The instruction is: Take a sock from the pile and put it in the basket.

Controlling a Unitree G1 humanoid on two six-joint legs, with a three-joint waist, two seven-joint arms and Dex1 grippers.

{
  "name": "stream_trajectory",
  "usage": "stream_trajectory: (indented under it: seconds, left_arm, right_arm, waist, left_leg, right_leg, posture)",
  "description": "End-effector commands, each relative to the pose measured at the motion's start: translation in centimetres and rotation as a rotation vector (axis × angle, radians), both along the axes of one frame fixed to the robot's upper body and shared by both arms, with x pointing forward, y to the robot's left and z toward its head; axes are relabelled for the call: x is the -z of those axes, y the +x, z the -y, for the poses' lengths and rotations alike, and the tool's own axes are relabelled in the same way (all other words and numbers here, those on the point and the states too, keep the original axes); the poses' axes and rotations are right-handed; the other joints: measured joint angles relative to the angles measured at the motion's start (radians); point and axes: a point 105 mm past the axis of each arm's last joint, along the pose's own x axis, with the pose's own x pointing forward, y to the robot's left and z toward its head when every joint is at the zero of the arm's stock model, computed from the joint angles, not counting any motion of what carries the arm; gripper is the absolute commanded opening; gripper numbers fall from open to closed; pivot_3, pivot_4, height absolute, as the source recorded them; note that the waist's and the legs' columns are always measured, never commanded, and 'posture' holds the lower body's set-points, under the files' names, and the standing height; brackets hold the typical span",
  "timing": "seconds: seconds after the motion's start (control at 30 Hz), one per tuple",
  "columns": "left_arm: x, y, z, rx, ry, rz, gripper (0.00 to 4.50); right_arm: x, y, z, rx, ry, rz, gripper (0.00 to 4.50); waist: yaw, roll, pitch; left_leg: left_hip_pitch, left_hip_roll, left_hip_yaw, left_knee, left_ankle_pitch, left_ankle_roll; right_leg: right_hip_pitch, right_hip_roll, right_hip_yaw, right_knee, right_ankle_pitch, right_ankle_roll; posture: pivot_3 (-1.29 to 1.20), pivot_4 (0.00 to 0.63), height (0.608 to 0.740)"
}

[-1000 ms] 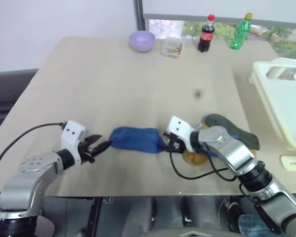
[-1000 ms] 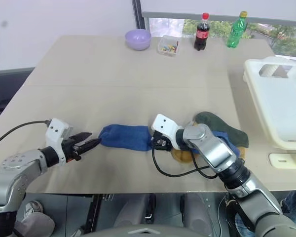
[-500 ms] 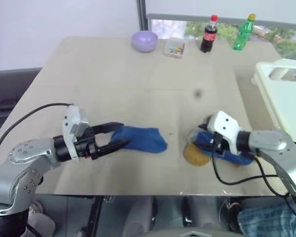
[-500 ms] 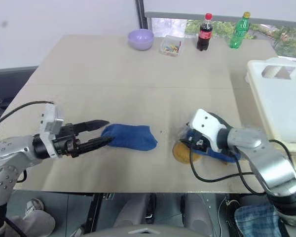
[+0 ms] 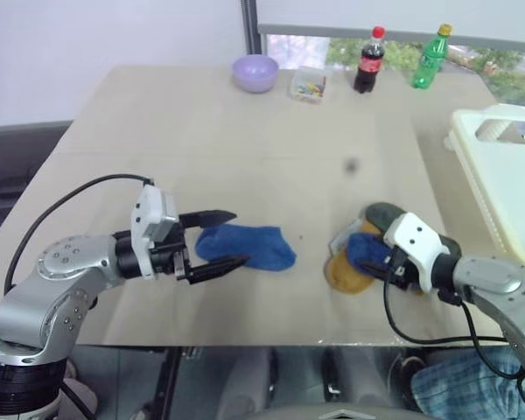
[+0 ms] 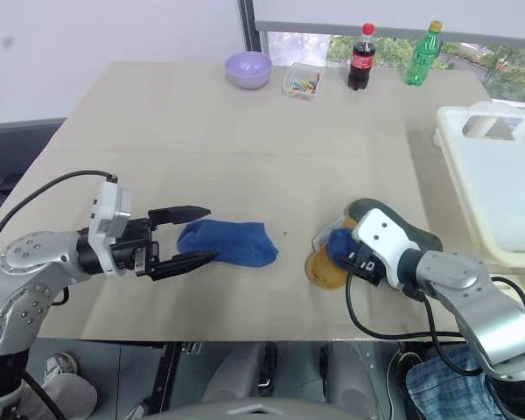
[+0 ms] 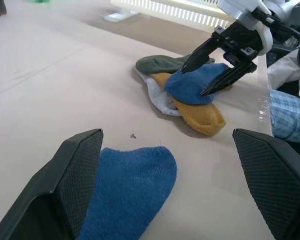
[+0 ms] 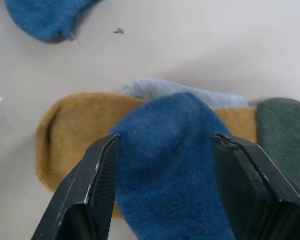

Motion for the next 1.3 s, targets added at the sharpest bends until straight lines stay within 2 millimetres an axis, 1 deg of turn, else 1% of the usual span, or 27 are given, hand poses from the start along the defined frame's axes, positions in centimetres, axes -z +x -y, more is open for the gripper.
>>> stream_trajectory:
  seconds: [0.03,0.07,0.1,0.13,0.17,0.33,0.57,0.83,1.0,1.13,1.17,1.27,1.3]
  left_arm:
    - [-0.8,-0.7,0.2,0.031,-0.021,0.053,4.5]
    - [-0.7,-0.9,0.2,0.043,-0.019,0.04,4.5]
    - [-0.4,-1.2,0.1,0.069,-0.003,0.027,4.5]
    - [-0.2,-1.6,0.1,0.088,-0.002,0.013,4.5]
    - [-0.2,-1.8,0.0,0.105,-0.002,-0.001,4.5]
    - [-0.3,-2.8,-0.1,0.168,-0.012,-0.053,4.5]
    - [-0.2,-3.4,0.1,0.215,0.004,-0.059,4.5]
    - [0.1,-3.5,0.2,0.211,0.0,-0.049,4.5]
    - [0.1,-3.3,0.2,0.185,-0.012,-0.043,4.5]
    - [0.5,-2.9,0.0,0.12,-0.04,-0.054,4.5]
    - [0.5,-2.8,-0.1,0.108,-0.047,-0.053,4.5]
    - [0.8,-2.2,-0.8,0.017,-0.066,-0.056,4.5]
    - [0.9,-1.9,-1.3,-0.03,-0.075,-0.055,4.5]
  right_arm:
    - [-0.6,0.1,-0.1,-0.008,0.003,0.033,1.7]
    - [-0.5,0.1,-0.1,-0.009,0.003,0.027,1.35]
    - [-0.4,0.1,-0.1,-0.011,0.005,0.023,0.73]
    - [-0.3,0.1,-0.1,-0.011,0.011,0.018,0.34]
    - [-0.2,0.1,-0.2,-0.01,0.017,0.012,0.08]
    - [-0.1,0.0,-0.1,-0.014,0.015,0.004,0.08]
    - [-0.6,-0.2,-0.5,-0.028,0.054,0.0,0.08]
    - [-2.4,0.0,-1.6,-0.049,0.16,0.016,0.08]
    - [-3.6,0.9,-3.0,-0.092,0.231,0.024,0.08]
    - [-4.0,3.0,-6.3,-0.172,0.281,0.03,0.08]
    - [-4.1,3.4,-6.8,-0.179,0.291,0.029,0.08]
    - [-4.3,5.8,-10.1,-0.233,0.309,0.051,0.08]
    - [-4.3,6.9,-11.9,-0.26,0.315,0.058,0.08]
  waist:
    - [0.0,0.0,0.0]
    - [-0.001,0.0,0.0]
    - [-0.001,0.0,0.0]
    - [-0.001,0.0,0.0]
    - [-0.001,0.0,0.0]
    - [-0.001,0.0,0.0]
    - [-0.001,0.0,0.0]
    - [-0.002,0.0,0.0]
    - [-0.006,0.0,0.0]
    - [-0.016,0.0,0.0]
    - [-0.016,0.0,0.0]
    - [-0.015,0.0,0.0]
    - [-0.017,0.0,0.0]
  left_leg:
    - [0.0,0.0,0.0,0.0,0.0,0.0]
    - [0.0,0.0,0.0,0.0,0.0,0.0]
    - [0.0,0.0,0.0,0.0,0.0,0.0]
    - [0.0,0.0,0.0,0.0,0.0,0.0]
    - [0.0,0.001,0.0,0.0,0.0,0.0]
    - [0.0,0.001,0.0,0.001,0.0,0.0]
    - [0.0,0.002,0.0,0.001,0.0,0.0]
    - [0.001,0.002,0.001,0.001,0.0,0.0]
    - [0.001,0.002,0.001,0.001,0.0,0.0]
    - [0.002,0.003,0.003,0.001,0.0,0.0]
    - [0.003,0.003,0.004,0.001,0.0,0.0]
    - [0.003,0.003,0.004,0.001,0.0,0.0]
    - [0.002,0.003,0.004,0.001,0.0,0.0]
  right_leg:
    - [0.0,0.0,0.0,0.0,0.0,0.0]
    - [0.0,0.0,0.0,0.0,0.0,0.0]
    - [0.0,0.001,0.0,0.0,0.0,0.0]
    - [0.0,0.001,0.0,0.0,0.0,0.0]
    - [0.0,0.001,0.0,0.0,0.0,0.0]
    - [0.0,0.002,0.0,0.0,0.0,0.0]
    - [0.0,0.003,0.0,0.0,0.0,0.0]
    - [0.0,0.004,0.001,0.0,0.0,0.0]
    - [0.0,0.004,0.001,0.0,0.0,0.0]
    - [0.0,0.004,0.001,0.001,0.0,0.0]
    - [0.0,0.005,0.002,0.002,0.0,0.0]
    - [0.0,0.005,0.002,0.002,0.0,0.0]
    - [-0.001,0.005,0.002,0.003,0.0,0.0]
  posture:
    - [0.0,0.15,0.74]
    - [0.0,0.15,0.74]
    - [0.0,0.15,0.74]
    - [0.0,0.15,0.74]
    - [0.0,0.15,0.74]
    - [0.0,0.15,0.74]
    - [0.0,0.15,0.74]
    - [0.0,0.15,0.74]
    - [0.0,0.15,0.74]
    - [0.0,0.15,0.74]
    - [0.0,0.15,0.74]
    - [0.0,0.15,0.74]
    - [0.0,0.15,0.74]
